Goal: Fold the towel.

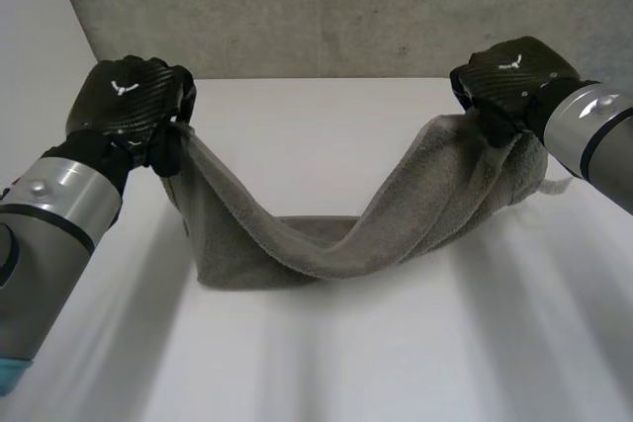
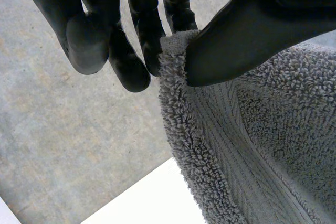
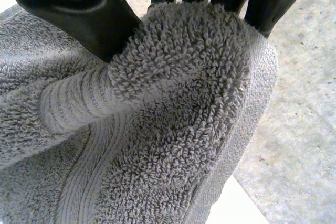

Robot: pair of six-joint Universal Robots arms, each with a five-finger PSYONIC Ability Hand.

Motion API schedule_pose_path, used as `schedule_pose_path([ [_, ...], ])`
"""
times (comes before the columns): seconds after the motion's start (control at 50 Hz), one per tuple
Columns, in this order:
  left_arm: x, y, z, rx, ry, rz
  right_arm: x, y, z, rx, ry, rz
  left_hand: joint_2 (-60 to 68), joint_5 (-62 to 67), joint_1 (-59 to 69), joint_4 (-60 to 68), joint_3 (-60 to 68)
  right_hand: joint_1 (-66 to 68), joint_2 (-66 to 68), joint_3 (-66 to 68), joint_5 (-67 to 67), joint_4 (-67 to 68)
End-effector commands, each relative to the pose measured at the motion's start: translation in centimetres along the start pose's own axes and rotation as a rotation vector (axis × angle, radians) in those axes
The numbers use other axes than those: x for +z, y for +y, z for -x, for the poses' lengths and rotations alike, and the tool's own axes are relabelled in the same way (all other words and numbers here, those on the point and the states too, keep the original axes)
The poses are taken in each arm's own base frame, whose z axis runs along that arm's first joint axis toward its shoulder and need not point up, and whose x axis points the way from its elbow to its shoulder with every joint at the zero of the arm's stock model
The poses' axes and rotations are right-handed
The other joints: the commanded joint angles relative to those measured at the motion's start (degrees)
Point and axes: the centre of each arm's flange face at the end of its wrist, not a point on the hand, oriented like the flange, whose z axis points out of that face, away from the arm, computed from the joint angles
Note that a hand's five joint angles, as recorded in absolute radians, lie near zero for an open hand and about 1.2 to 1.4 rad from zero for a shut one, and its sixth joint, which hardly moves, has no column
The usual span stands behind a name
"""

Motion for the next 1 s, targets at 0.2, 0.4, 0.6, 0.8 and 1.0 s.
schedule_pose_path([
  [0.2, 3.8, 6.2, -3.9, 0.050, 0.073, 0.234, 3.2, 6.2, 3.0, -0.055, -0.159, 0.215, -19.8, -35.1, -9.1, -29.3, -29.7, 5.1, 5.6, 3.9, 4.3, 3.0],
  [0.4, 7.2, 6.2, -3.6, 0.057, 0.051, 0.185, 7.1, 5.6, 1.7, -0.086, -0.078, 0.103, -19.8, -35.1, -9.1, -29.3, -29.7, 5.1, 5.6, 3.9, 4.3, 3.0],
  [0.6, 11.7, -3.5, -1.2, 0.021, -0.057, -0.152, 10.1, -3.7, -2.8, -0.218, 0.318, -0.512, -19.8, -35.1, -9.1, -29.3, -29.7, 5.1, 5.6, 3.9, 4.3, 3.0],
  [0.8, 10.3, -9.1, 3.1, -0.148, -0.222, -0.380, 6.8, -5.7, -4.4, -0.121, 0.395, -0.611, -19.8, -35.1, -9.1, -29.3, -29.7, 5.1, 5.6, 3.9, 4.3, 3.0],
  [1.0, 9.0, 4.2, 1.6, -0.069, -0.137, 0.020, 6.9, 4.4, 1.6, -0.030, 0.061, -0.074, -19.8, -35.1, -9.1, -29.3, -29.7, 5.1, 5.6, 3.9, 4.3, 3.0],
])
